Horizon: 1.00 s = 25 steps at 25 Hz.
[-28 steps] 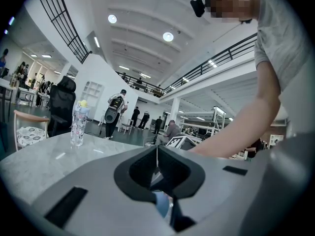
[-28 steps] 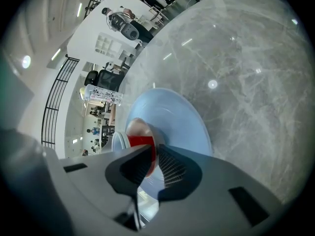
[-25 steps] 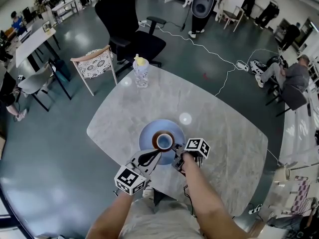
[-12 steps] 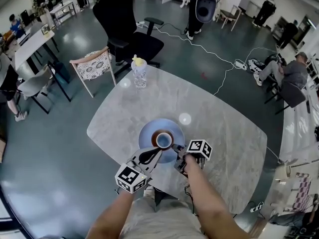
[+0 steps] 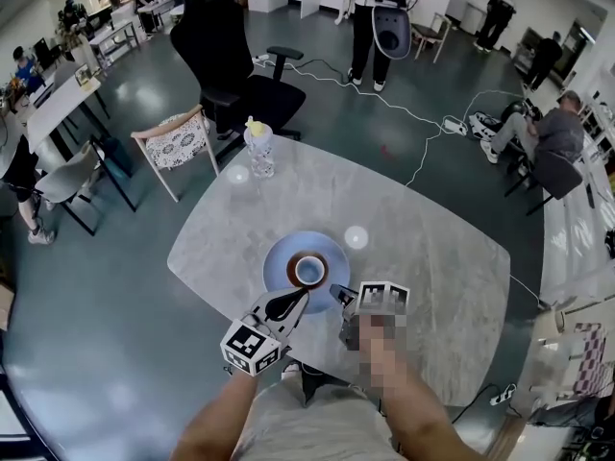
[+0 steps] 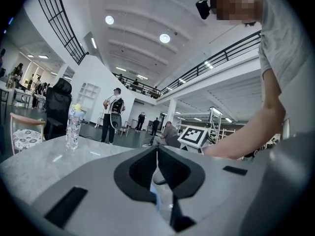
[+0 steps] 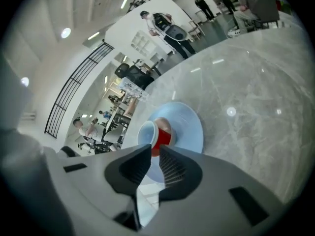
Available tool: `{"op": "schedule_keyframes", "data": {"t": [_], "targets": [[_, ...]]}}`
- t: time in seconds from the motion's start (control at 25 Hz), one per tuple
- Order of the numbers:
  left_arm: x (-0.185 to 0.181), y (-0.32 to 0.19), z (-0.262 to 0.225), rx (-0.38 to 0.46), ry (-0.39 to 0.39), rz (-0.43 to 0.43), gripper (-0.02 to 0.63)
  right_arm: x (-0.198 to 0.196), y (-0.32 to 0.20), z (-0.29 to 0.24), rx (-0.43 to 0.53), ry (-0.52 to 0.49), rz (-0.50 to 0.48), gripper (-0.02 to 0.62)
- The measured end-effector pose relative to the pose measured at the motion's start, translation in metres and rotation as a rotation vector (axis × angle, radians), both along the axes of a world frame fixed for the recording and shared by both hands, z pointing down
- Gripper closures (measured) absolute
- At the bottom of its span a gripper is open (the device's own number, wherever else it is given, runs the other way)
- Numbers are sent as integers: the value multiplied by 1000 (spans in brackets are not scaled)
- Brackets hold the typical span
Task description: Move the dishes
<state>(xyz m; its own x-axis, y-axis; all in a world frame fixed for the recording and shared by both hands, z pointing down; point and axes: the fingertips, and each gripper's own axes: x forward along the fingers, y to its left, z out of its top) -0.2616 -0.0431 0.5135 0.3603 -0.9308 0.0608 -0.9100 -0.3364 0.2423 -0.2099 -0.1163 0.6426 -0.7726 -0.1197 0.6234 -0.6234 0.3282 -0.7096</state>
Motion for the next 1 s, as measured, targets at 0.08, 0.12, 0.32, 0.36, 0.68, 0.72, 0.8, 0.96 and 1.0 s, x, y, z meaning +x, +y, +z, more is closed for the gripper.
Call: {"op": "schedule_keyframes", "data": {"t": [0.08,0.12,0.32,0.36,0.68,0.72,0.8,0.96,1.0], "targets": [[4,3,-2,6,8,1,584,-2,7,-15,87,-41,-56,534],[7,5,-4,9,13,2,584,-3,11,-24,136,-67,-87,538],[14,14,-15,20,15,17,584,-8,31,-72,381,-180,-218,558],[15,15,-17,25,17,21,584,-9,36,-80,419,-200,-235,562],[35,38,-36,51,-7,92,584,7,83,-156,817,-420,-367,574],[36,40,-38,57,-10,99,584,10,87,-161,836,-432,-371,574],[39,44,-43,70,-21,117,584,14,94,-169,874,-437,-379,574],[47,50,-55,94,-24,123,584,19,110,-190,968,-431,-407,574],[50,51,-59,104,-28,127,584,20,112,-194,989,-429,-406,574]]}}
